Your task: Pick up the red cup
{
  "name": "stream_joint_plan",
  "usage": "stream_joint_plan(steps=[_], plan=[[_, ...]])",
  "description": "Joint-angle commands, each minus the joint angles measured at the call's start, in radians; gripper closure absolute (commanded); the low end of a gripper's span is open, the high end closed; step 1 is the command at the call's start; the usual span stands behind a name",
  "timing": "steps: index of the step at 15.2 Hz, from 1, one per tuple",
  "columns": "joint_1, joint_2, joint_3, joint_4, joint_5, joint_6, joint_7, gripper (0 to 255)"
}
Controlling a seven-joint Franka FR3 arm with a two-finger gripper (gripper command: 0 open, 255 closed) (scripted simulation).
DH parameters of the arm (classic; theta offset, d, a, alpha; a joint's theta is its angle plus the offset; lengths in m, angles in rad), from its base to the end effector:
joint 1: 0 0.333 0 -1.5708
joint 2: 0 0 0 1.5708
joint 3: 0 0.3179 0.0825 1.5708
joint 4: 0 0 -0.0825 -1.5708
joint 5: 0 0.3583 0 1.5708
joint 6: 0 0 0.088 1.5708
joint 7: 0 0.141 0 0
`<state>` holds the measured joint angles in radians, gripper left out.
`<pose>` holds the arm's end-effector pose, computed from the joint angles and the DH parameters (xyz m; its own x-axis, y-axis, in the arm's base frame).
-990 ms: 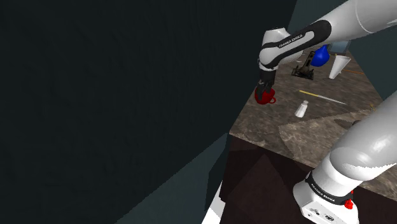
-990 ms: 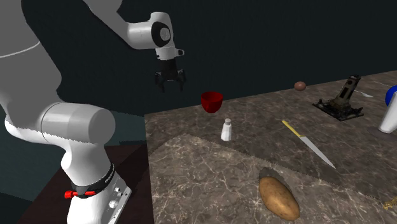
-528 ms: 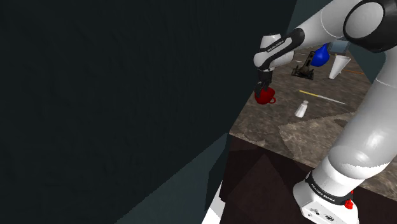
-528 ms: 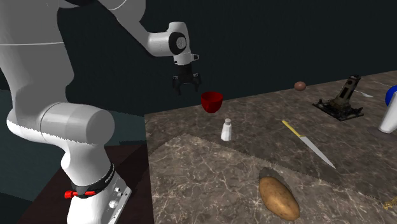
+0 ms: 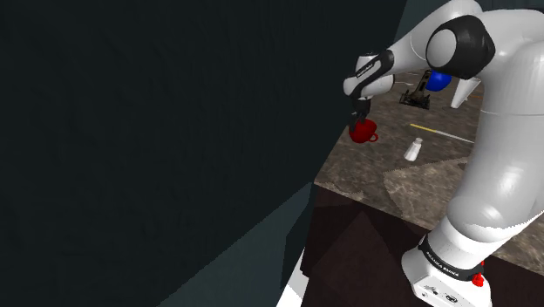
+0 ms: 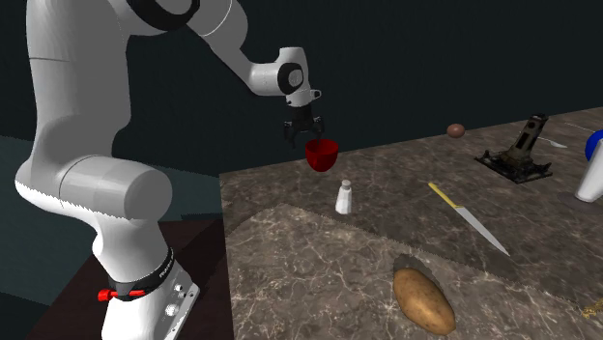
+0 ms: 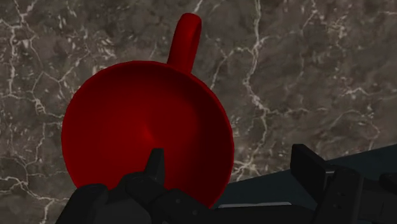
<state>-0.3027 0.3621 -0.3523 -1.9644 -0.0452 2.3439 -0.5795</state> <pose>0.4781 -0.3604 0.2888 0.9980 -0.0253 -0.0573 -0.0165 -0.9888 0.1482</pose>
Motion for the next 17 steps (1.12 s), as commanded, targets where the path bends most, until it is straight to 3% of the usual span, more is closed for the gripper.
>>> stream_joint_plan(steps=[1,8,9,17], plan=[[-0.006,0.023,0.003,0.009,0.007,0.016,-0.006,0],[-0.015,0.073,0.012,-0.003,0.023,0.076,-0.008,0],[-0.014,0.072,0.013,-0.003,0.022,0.075,-0.007,255],[-0.015,0.072,0.013,-0.002,0.022,0.075,-0.008,255]])
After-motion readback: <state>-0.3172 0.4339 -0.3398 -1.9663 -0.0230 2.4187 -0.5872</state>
